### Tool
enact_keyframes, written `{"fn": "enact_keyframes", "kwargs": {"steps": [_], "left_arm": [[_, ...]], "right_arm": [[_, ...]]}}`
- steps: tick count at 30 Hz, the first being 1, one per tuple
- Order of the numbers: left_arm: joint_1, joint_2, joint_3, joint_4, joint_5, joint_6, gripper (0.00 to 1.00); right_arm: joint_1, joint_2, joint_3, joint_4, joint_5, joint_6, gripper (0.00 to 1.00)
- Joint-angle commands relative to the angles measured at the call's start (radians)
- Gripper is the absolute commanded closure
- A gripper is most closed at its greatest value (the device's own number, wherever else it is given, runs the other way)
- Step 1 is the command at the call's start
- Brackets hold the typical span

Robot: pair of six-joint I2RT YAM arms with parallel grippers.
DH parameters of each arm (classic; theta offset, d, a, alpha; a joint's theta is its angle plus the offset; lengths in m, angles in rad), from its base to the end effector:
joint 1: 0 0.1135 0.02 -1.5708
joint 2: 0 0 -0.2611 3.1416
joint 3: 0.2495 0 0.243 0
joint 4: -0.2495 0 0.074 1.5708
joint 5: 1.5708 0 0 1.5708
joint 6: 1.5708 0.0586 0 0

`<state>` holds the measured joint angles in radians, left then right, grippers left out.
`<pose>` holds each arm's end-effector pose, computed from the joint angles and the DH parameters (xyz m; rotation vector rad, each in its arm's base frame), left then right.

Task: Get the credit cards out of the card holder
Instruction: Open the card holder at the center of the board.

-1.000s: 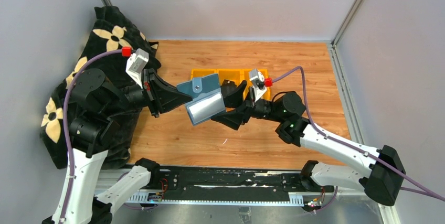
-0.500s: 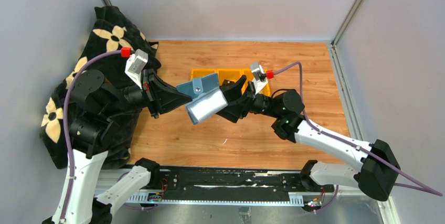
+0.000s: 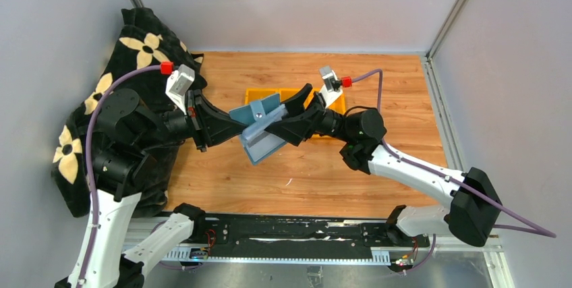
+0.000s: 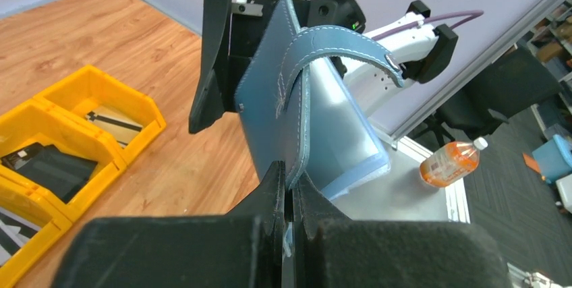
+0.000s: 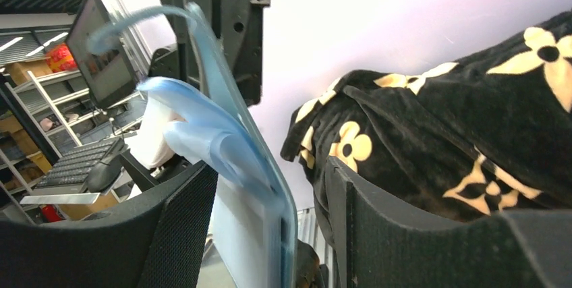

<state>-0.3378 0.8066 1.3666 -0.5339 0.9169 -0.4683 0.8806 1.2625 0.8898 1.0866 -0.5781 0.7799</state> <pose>0.0946 -0.0825 0.4808 0.6753 1.5810 -1.3137 0.1504 0.2324 0.4130 -0.6745 0.9299 1.7489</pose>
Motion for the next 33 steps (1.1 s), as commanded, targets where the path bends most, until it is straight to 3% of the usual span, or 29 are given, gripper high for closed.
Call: {"fn": "enact_keyframes", "kwargs": {"steps": [1,9,12,15,16,17,20,22,24,29,33], "left_arm": [[-0.001,0.013,-0.009,-0.046,0.040,0.039,1.00],[-0.001,0.024,-0.018,-0.040,0.062,0.031,1.00],[-0.001,0.024,-0.017,-0.041,0.069,0.032,1.00],[-0.001,0.024,-0.014,-0.059,0.066,0.054,1.00],[-0.001,0.025,-0.009,-0.076,0.061,0.075,0.98],[-0.001,0.027,0.001,-0.102,0.050,0.103,0.89],[-0.001,0.040,0.060,-0.223,0.039,0.228,0.49],[-0.001,0.046,0.091,-0.304,0.032,0.310,0.35],[-0.001,0.042,0.103,-0.363,0.042,0.381,0.30],[-0.001,-0.006,0.062,-0.399,0.112,0.468,0.32],[-0.001,-0.015,0.064,-0.417,0.189,0.527,0.56]], "right_arm": [[-0.010,-0.002,0.023,0.128,-0.012,0.052,0.37],[-0.010,0.006,0.027,0.134,-0.012,0.067,0.50],[-0.011,0.021,0.052,0.137,-0.028,0.084,0.67],[-0.011,0.026,0.063,0.125,-0.031,0.102,0.94],[-0.011,0.021,0.063,0.114,-0.029,0.105,0.99],[-0.011,0.014,0.062,0.093,-0.023,0.105,1.00],[-0.015,-0.021,0.064,-0.007,0.010,0.092,1.00],[-0.016,-0.043,0.074,-0.077,0.022,0.071,1.00],[-0.017,-0.054,0.088,-0.129,0.025,0.062,1.00],[-0.016,-0.045,0.111,-0.136,-0.005,0.084,1.00],[-0.015,-0.049,0.108,-0.138,-0.008,0.087,1.00]]}}
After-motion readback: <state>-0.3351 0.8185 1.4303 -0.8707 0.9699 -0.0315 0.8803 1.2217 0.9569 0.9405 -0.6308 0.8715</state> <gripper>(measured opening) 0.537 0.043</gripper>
